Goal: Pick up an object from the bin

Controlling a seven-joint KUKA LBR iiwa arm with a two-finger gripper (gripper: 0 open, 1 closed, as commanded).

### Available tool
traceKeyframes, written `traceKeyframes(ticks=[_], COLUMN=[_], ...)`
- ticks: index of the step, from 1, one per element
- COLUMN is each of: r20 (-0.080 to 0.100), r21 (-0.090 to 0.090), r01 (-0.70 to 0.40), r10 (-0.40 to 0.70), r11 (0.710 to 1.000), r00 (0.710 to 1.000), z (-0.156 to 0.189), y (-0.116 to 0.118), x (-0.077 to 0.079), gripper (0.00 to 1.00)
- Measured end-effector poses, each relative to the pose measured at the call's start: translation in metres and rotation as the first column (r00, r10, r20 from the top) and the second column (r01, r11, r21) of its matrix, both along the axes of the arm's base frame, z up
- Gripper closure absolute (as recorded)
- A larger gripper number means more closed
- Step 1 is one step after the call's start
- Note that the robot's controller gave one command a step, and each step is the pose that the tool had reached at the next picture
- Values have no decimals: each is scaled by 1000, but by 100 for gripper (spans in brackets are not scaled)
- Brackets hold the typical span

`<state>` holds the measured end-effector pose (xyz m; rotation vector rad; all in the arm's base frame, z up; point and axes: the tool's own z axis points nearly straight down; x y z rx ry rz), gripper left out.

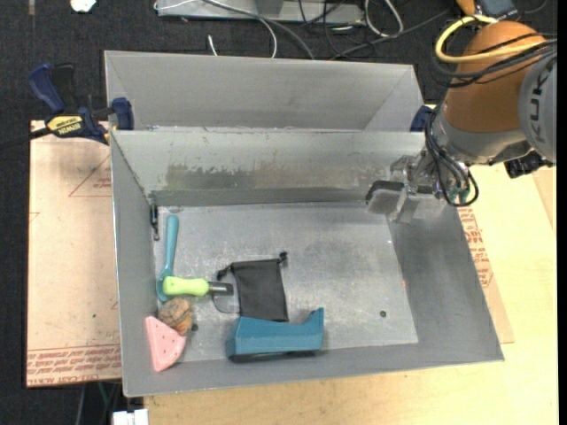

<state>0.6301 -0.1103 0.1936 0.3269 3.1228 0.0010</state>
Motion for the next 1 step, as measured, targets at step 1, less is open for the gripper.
traceKeyframes(ticks=[1], r20=[-4], r21=[3], r01=[26], r10=[-26], r11=[1000], r00=[1000], z=[48], y=[10], x=[4], gripper=[100])
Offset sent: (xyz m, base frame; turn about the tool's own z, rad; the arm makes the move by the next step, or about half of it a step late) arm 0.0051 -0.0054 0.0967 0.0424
